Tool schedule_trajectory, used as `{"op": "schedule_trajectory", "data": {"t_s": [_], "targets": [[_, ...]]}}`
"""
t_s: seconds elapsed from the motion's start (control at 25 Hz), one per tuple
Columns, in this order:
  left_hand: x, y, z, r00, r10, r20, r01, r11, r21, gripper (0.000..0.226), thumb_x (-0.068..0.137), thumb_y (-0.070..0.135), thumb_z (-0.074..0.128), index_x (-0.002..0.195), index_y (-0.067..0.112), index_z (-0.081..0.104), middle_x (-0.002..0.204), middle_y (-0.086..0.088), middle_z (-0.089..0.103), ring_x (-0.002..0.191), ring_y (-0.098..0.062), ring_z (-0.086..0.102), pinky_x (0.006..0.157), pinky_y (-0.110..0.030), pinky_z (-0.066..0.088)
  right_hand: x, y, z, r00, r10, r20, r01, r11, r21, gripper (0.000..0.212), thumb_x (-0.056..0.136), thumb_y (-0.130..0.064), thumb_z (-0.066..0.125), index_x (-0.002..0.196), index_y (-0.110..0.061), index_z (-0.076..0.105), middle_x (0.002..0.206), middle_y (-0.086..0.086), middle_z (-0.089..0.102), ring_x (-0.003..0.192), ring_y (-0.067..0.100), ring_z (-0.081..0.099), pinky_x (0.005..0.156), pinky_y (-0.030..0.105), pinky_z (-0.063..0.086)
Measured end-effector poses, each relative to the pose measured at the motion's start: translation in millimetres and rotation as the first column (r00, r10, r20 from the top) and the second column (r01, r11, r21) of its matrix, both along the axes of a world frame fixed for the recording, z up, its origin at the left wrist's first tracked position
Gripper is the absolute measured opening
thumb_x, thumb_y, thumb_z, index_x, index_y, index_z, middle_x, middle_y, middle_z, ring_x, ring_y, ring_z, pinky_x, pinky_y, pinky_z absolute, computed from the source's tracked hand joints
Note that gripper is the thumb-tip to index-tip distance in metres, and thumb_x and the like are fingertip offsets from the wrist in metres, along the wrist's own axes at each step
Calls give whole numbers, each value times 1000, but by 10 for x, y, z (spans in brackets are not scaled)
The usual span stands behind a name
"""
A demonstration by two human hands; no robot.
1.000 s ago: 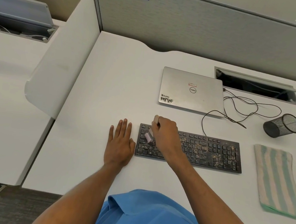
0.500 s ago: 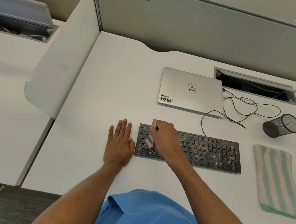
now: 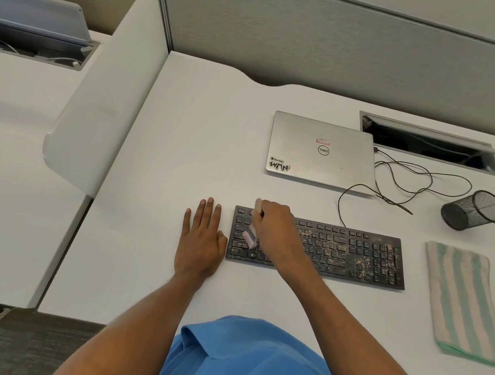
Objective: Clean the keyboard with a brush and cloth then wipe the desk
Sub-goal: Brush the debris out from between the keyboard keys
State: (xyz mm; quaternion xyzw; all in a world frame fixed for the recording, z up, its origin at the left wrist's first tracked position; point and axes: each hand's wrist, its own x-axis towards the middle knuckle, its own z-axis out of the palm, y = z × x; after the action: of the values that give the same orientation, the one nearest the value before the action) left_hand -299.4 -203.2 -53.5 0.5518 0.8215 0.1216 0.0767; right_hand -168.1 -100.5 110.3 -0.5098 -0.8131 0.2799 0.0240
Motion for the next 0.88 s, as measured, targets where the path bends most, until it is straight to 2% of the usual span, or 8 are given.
{"op": "schedule_trajectory", "data": {"t_s": [0.08, 0.24, 0.36, 0.52, 0.6, 0.64, 0.76, 0.88], "targets": [[0, 1, 6, 1000, -1, -3, 1, 1000, 0, 67, 103, 33, 26, 167, 13, 25, 176, -8, 15, 164, -23, 8, 133, -50, 5, 56, 29, 72, 999, -39, 9, 39, 999, 27, 27, 104, -17, 45, 80, -6, 54, 70, 7, 62, 55, 13, 48, 53, 30, 37], [-2, 1, 1, 1000, 2, 1, -2, 1000, 3, 67, 102, 32, 28, 167, 13, 26, 176, -8, 16, 164, -23, 9, 133, -51, 6, 80, 56, 134, 972, -137, -188, 147, 988, 37, 29, 103, -14, 46, 80, -1, 57, 71, 11, 62, 55, 8, 45, 57, 37, 43], [-5, 6, 1, 1000, 1, 2, -1, 1000, 0, 67, 103, 32, 28, 167, 12, 25, 176, -8, 15, 164, -23, 8, 133, -51, 6, 46, 38, 66, 971, -97, -217, 107, 994, 33, 31, 103, -14, 46, 75, -2, 54, 68, 11, 60, 55, 12, 44, 60, 41, 42], [-1, 2, 2, 1000, -2, -1, 2, 1000, -14, 67, 104, 32, 29, 167, 13, 23, 177, -8, 13, 164, -22, 5, 133, -50, 5, 43, 68, -11, 991, -52, -121, 51, 999, -6, 28, 102, -12, 50, 75, -3, 50, 65, 12, 61, 55, 15, 51, 59, 43, 50], [0, -4, -1, 1000, -2, 0, 2, 1000, -14, 67, 104, 33, 28, 168, 13, 23, 177, -7, 12, 164, -22, 5, 133, -50, 5, 77, 94, 18, 999, -35, -11, 35, 999, -16, 24, 101, -11, 50, 78, -5, 51, 66, 11, 63, 51, 13, 52, 51, 32, 43], [-3, -4, -3, 1000, -2, -1, 2, 1000, -10, 67, 103, 33, 28, 167, 13, 24, 177, -7, 13, 164, -22, 5, 133, -50, 5, 93, 96, 34, 999, -42, 4, 42, 999, -10, 22, 100, -11, 50, 79, -4, 51, 67, 11, 64, 50, 13, 49, 50, 31, 40], [-5, 7, 2, 1000, -3, 0, 3, 1000, -17, 67, 104, 33, 27, 168, 13, 23, 177, -7, 12, 164, -22, 4, 133, -50, 4, 112, 95, 37, 988, -85, -128, 86, 996, 8, 23, 99, -10, 51, 77, -5, 49, 69, 14, 60, 57, 20, 45, 58, 44, 46], [-2, 2, 2, 1000, -2, -3, 2, 1000, -16, 67, 103, 33, 27, 168, 13, 23, 177, -8, 12, 164, -22, 5, 133, -51, 5, 97, 81, 2, 970, -117, -214, 122, 992, 12, 28, 100, -10, 45, 72, -6, 46, 65, 13, 57, 56, 21, 48, 60, 47, 48]]}}
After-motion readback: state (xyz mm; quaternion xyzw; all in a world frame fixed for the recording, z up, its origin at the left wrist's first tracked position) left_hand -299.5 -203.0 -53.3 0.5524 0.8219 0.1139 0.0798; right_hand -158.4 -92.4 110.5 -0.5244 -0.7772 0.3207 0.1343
